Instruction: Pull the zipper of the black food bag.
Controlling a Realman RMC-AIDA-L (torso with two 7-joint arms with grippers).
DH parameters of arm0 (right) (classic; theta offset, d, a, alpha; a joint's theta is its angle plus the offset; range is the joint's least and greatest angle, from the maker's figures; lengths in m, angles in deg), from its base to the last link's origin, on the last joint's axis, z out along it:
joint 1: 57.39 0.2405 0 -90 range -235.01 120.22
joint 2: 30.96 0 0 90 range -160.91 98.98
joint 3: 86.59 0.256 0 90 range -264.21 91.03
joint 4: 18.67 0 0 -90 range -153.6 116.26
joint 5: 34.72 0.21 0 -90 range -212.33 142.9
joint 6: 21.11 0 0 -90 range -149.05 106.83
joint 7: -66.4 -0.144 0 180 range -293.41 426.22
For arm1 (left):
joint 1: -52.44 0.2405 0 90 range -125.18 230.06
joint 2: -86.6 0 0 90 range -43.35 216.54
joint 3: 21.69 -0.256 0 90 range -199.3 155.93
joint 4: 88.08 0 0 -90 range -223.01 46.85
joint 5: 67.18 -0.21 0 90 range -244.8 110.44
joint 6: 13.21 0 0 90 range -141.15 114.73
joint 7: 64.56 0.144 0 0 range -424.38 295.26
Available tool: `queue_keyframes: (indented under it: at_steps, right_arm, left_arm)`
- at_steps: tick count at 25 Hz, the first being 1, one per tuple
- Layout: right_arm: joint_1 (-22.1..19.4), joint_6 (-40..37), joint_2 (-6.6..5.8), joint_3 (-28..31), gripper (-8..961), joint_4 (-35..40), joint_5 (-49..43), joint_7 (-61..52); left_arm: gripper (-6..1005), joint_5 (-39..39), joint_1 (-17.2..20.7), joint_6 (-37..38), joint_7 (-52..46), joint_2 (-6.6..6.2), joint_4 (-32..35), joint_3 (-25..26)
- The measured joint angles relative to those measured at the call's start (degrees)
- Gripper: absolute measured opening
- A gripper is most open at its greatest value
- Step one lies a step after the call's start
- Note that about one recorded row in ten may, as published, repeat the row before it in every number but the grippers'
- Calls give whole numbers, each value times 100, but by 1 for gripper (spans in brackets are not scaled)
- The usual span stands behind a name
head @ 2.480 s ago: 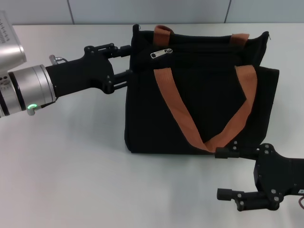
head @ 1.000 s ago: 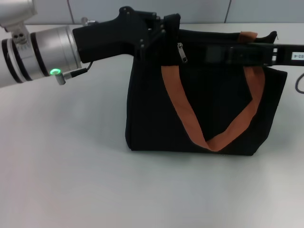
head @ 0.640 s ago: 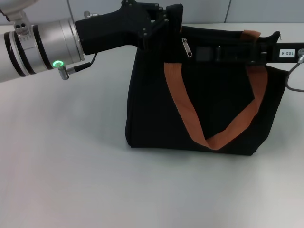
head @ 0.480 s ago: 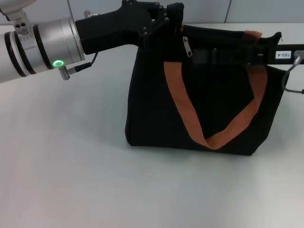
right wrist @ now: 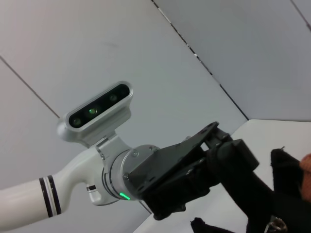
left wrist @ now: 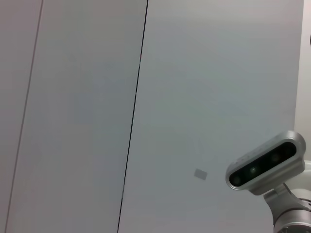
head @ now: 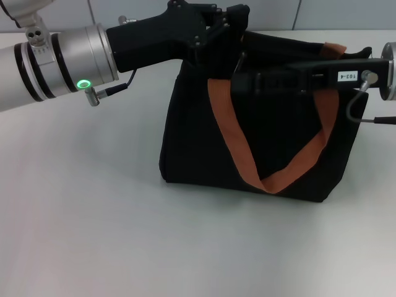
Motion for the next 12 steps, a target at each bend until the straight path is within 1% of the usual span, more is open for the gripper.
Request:
queue_keyframes:
  at_steps: [3,6,8,12]
  right_arm:
    - [-88,9,44,20,771,30,10,257]
    - [-123,-17,49,35,769,44,18,440]
    - [-161,-76,53,52,768,51,31,813]
    - [-181,-51,75,65,765,53,35,985]
  left_arm:
    - [24,28,14,4,-10,0,0,0]
    - [24,67,34,9,-10,0,0,0]
    - [24,94,46,12,-10,0,0,0]
    - [24,97,48,15,-10,0,1,1]
